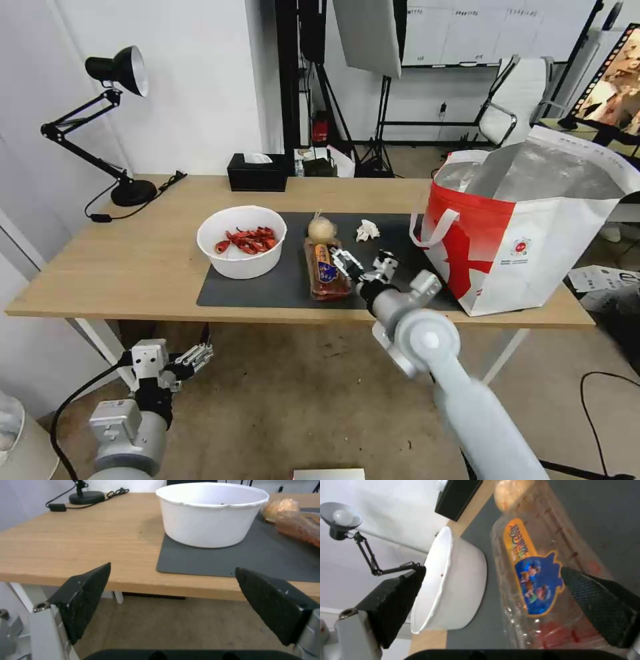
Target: Pick up the trash from the table and place it into the takeout bag.
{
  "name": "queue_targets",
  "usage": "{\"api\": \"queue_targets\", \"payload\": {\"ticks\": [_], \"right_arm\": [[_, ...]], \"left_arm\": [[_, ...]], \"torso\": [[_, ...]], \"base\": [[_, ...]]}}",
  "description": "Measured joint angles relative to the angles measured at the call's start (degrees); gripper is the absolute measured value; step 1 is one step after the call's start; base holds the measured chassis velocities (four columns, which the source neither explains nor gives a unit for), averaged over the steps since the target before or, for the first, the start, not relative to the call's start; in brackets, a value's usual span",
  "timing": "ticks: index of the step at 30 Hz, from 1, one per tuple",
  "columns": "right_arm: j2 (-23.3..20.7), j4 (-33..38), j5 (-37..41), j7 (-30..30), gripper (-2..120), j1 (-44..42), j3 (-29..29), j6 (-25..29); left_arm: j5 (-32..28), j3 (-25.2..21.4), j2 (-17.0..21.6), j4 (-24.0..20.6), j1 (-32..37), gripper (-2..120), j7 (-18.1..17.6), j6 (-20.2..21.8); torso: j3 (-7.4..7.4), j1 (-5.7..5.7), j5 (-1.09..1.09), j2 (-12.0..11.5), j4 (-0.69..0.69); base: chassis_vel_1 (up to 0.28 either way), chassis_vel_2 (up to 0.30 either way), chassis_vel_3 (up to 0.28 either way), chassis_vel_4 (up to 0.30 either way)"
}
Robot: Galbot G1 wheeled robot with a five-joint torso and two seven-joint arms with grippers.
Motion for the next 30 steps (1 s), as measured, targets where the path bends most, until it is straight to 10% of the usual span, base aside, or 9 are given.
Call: {"api": "queue_targets", "payload": {"ticks": [11, 14, 21, 30], "right_arm": [[-5.67, -2.43, -7.64, -6.1, 100, 8.32, -4.58, -1.58], [-12.37, -12.13, -29.43, -21.33, 88, 18.77, -15.14, -1.01], [-14.59, -29.69, -43.6, -47.91, 63, 31.3, -25.08, 3.51], [-13.87, -38.96, -50.81, -59.71, 35, 36.56, -28.68, 2.11]], "left_arm": [[-0.68, -0.6, 0.02, -0.73, 0.46, 100, -0.02, -0.38], [-1.64, 0.03, 0.18, -0.82, -0.08, 100, -0.04, -0.61], [-2.68, 0.34, 0.34, -0.55, -0.38, 100, -0.35, -0.56], [-7.1, 1.0, 1.66, 0.36, -1.11, 100, -0.47, -0.48]], "torso": [[-0.01, -0.01, 0.0, 0.01, -0.02], [0.0, -0.01, -0.01, 0.0, 0.01], [0.01, 0.0, 0.02, 0.0, 0.0], [0.0, 0.0, 0.0, 0.0, -0.02]], "base": [[0.0, 0.0, 0.0, 0.0], [0.0, 0.0, 0.0, 0.0], [0.0, 0.0, 0.0, 0.0], [0.0, 0.0, 0.0, 0.0]]}}
